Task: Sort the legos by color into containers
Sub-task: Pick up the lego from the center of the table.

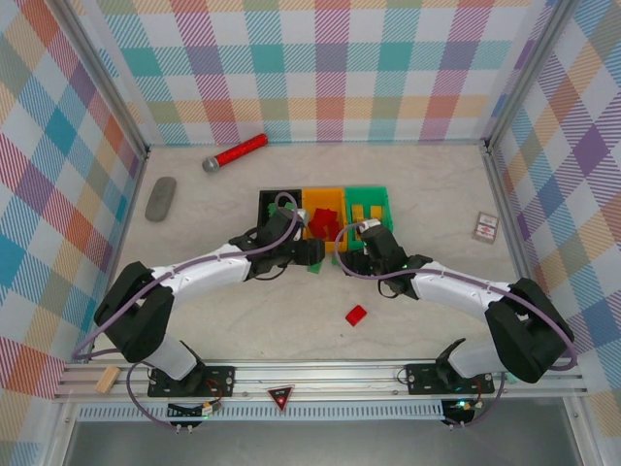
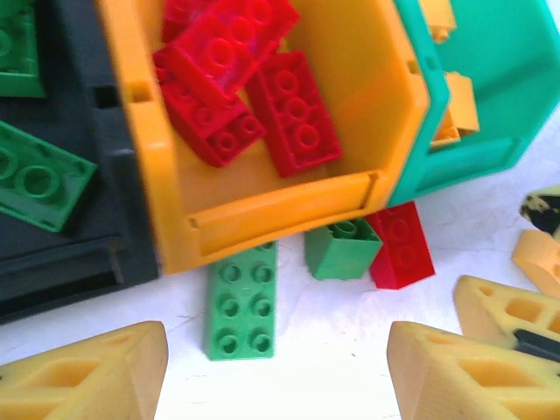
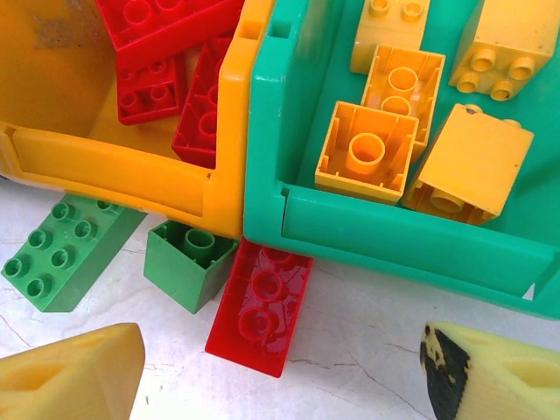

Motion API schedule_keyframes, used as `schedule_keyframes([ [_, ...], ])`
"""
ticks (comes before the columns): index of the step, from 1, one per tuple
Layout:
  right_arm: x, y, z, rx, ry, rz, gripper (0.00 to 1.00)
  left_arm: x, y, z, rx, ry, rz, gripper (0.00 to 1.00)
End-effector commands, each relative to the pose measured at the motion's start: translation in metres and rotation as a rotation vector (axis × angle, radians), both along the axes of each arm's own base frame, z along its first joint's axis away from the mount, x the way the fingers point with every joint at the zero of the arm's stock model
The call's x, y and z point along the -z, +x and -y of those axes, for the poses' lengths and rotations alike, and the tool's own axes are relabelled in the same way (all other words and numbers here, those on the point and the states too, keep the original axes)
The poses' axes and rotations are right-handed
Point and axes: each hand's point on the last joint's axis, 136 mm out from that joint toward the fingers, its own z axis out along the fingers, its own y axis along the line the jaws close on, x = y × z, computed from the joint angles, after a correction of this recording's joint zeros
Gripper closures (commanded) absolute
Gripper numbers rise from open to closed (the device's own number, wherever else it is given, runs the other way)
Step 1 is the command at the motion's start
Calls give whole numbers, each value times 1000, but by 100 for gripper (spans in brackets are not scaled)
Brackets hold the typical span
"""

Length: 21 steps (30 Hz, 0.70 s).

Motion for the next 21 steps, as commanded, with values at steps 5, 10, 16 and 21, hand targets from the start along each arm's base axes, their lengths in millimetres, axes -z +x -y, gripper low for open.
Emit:
schedule_keyframes([
  [5, -16, 11, -2, 19, 14, 42, 17, 22, 0, 9, 1, 80, -19, 35],
  [10, -18, 10, 1, 25, 17, 50, 17, 26, -5, 16, 13, 85, -15, 35],
  [16, -8, 7, -6, 3, 38, 6, 26, 30, -3, 5, -48, 162, 4, 35],
  [21, 4, 2, -11, 7, 63, -52, 35, 22, 2, -19, -157, 218, 32, 37],
])
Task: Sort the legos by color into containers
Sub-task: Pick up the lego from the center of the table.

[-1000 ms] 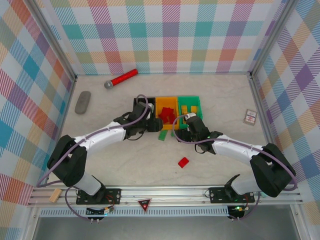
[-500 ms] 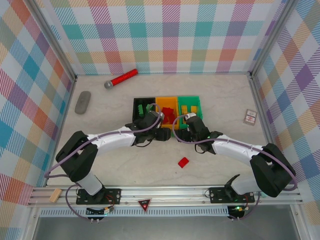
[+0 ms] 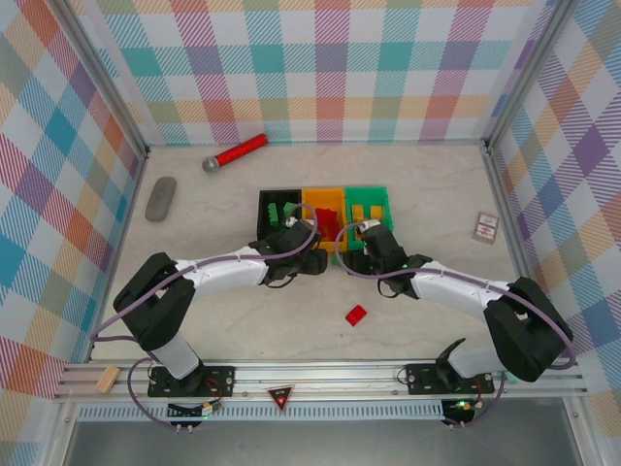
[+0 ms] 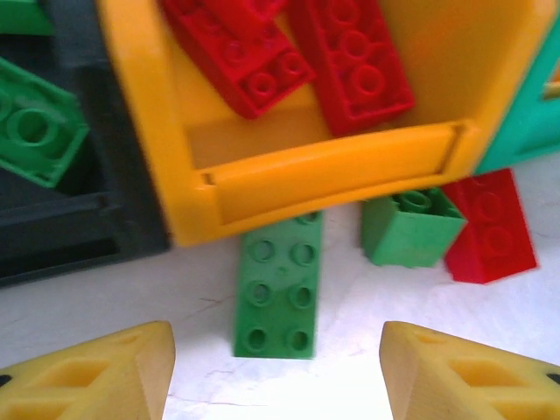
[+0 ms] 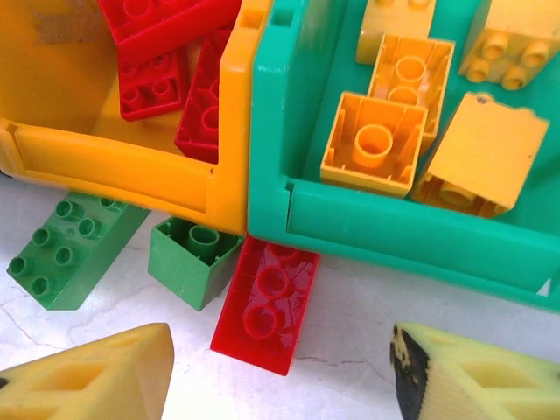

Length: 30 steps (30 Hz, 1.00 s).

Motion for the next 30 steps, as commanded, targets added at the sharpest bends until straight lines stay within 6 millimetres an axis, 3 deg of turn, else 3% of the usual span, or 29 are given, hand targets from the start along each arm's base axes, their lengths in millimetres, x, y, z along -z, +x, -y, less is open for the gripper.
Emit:
schedule_keyframes([
  [1, 1, 4, -9, 14, 41, -36, 37, -15, 5, -15, -79, 38, 44, 37],
  [13, 27, 10, -12, 36, -33, -131, 39, -18, -5, -33, -124, 37, 57, 37],
  [22, 43, 11, -5, 74, -67, -204, 52, -25, -4, -35, -131, 34, 71, 37],
  [30, 51, 5, -7, 75, -52, -250, 56, -26, -5, -39, -144, 37, 76, 37],
])
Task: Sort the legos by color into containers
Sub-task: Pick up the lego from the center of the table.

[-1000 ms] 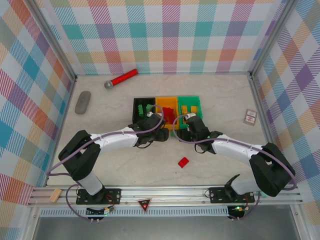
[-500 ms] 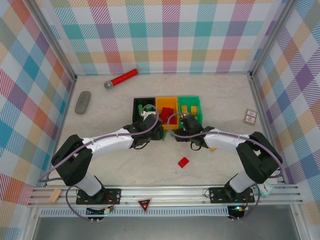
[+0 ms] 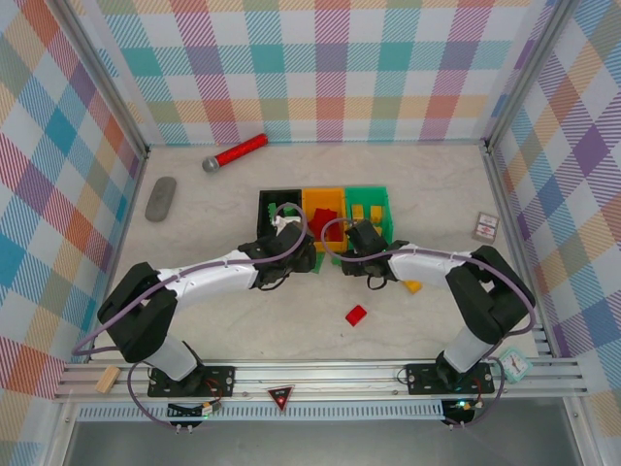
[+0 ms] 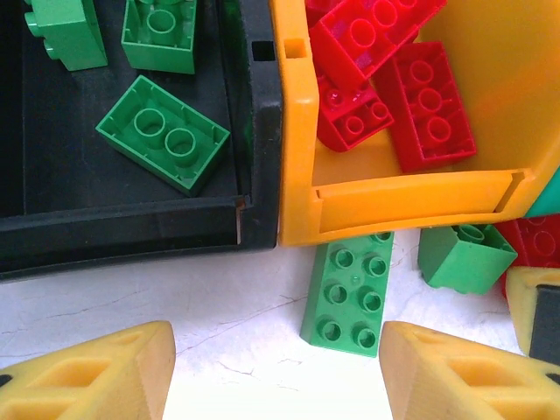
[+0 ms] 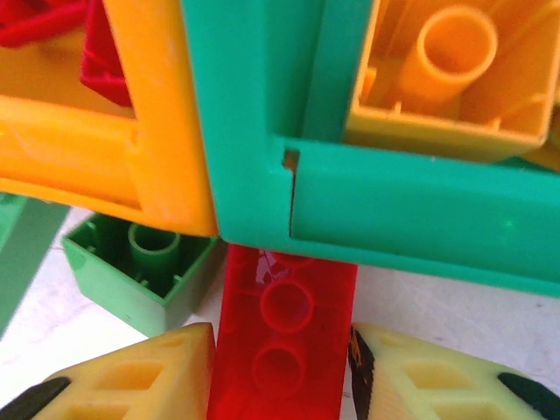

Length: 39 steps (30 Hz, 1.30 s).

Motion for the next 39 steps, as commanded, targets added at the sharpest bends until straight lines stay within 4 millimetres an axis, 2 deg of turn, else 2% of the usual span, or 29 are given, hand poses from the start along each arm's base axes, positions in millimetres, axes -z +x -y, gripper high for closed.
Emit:
schedule_keyframes([
  [1, -1, -4, 1, 16, 20, -27, 56, -5, -7, -12, -24, 20, 4, 37],
  [4, 0, -11, 3, 23, 36, -34, 56, -6, -11, -21, -37, 51, 4, 37],
  [6, 0, -13, 3, 23, 45, -35, 60, -8, -11, -25, -42, 62, 16, 37],
  [13, -3, -10, -4, 6, 68, -36, 64, -7, -13, -36, -55, 100, 25, 38],
  [19, -2, -28, -4, 3, 102, -54, 67, -1, -17, -47, -70, 135, 32, 38],
  [25, -5, -47, 2, 21, 88, -66, 68, 5, -15, -47, -64, 145, 30, 39],
  [31, -30, -60, -2, 15, 94, -11, 68, 7, -12, -44, -65, 134, 32, 39],
  [39, -69, -59, -11, -5, 138, 67, 67, 7, -13, -45, -64, 127, 28, 39],
])
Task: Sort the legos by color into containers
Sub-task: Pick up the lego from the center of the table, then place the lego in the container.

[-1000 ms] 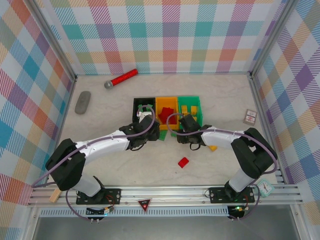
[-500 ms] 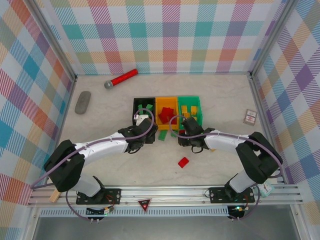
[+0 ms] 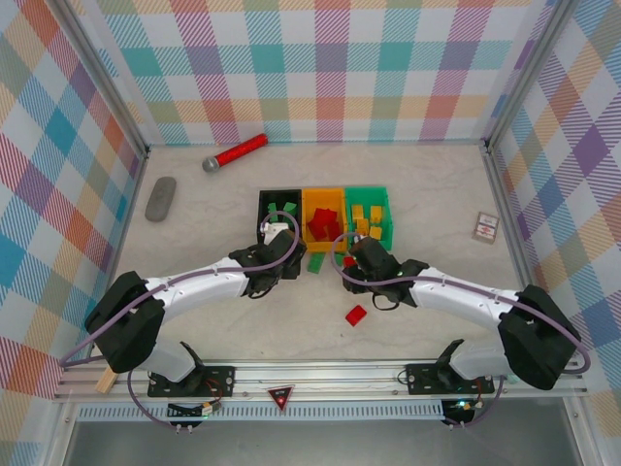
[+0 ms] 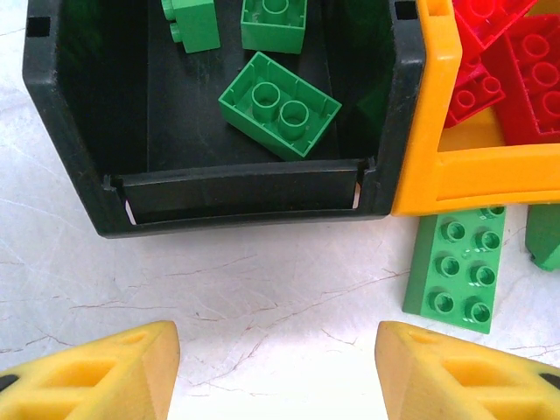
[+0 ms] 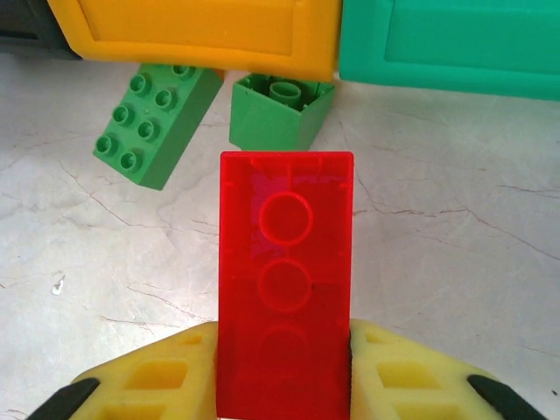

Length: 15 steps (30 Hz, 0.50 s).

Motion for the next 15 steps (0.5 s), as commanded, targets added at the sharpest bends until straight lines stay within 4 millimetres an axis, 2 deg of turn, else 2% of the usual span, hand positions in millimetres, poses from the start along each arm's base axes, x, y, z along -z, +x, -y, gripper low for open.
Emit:
schedule_keyframes([
  [1, -22, 4, -2, 16, 20, 37, 67, 3, -1, -5, -7, 9, 5, 39],
  [8, -55, 18, -16, -23, 52, 120, 67, 0, -6, -12, -28, -12, 14, 39],
  [15, -71, 48, -44, -59, 59, 180, 67, 3, -13, -13, -37, -36, -13, 39],
])
